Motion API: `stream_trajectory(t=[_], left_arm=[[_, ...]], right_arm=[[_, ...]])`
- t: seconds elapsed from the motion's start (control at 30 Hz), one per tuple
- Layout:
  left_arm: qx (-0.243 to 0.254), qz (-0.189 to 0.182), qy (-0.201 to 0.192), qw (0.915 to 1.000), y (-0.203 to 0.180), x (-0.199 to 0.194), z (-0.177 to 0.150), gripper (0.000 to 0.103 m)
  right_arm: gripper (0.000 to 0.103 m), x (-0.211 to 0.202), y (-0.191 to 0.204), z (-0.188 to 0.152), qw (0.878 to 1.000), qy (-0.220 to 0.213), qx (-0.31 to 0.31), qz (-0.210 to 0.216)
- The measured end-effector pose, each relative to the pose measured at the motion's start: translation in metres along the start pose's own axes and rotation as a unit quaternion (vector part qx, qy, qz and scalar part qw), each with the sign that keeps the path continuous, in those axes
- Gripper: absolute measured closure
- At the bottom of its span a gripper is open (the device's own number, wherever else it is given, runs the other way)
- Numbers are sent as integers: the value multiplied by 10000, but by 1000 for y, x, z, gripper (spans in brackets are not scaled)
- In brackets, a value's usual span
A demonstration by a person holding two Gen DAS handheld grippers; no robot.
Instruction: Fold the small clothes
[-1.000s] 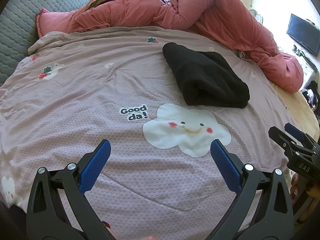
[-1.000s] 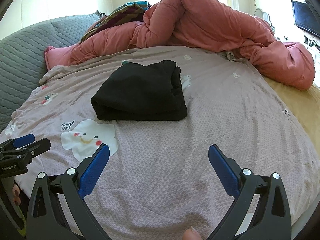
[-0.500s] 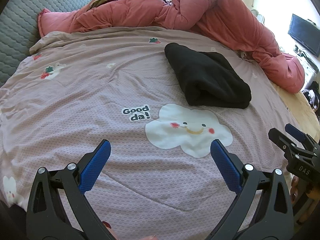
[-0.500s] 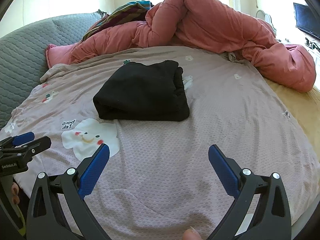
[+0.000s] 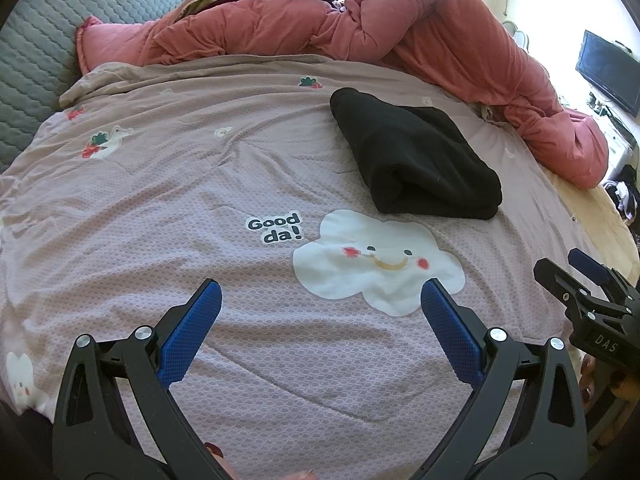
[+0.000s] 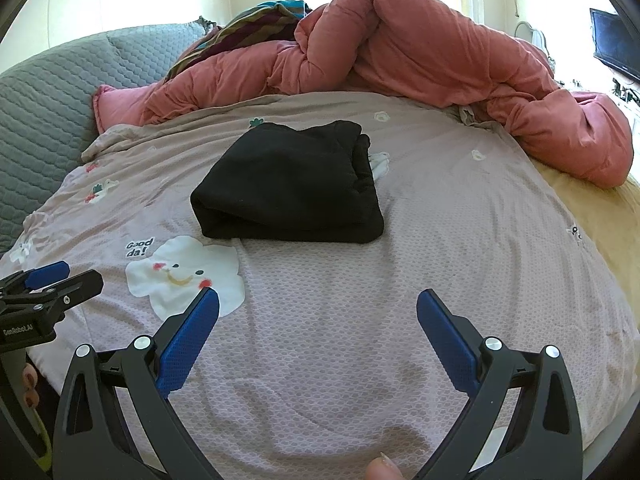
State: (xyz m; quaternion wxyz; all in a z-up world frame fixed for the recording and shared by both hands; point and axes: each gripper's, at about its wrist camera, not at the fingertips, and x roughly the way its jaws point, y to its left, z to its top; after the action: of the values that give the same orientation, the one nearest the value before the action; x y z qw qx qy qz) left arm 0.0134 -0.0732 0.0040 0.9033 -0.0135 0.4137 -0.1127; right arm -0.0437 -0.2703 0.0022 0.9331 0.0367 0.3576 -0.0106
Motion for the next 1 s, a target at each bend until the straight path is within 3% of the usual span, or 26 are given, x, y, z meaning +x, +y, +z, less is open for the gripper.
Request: stream_trajectory(t=[1.0], left_arm=[[-45,38,16,10000,-1,-2,0,9]], right_arm=[[4,-2,0,-4,10000,42,24,-36]])
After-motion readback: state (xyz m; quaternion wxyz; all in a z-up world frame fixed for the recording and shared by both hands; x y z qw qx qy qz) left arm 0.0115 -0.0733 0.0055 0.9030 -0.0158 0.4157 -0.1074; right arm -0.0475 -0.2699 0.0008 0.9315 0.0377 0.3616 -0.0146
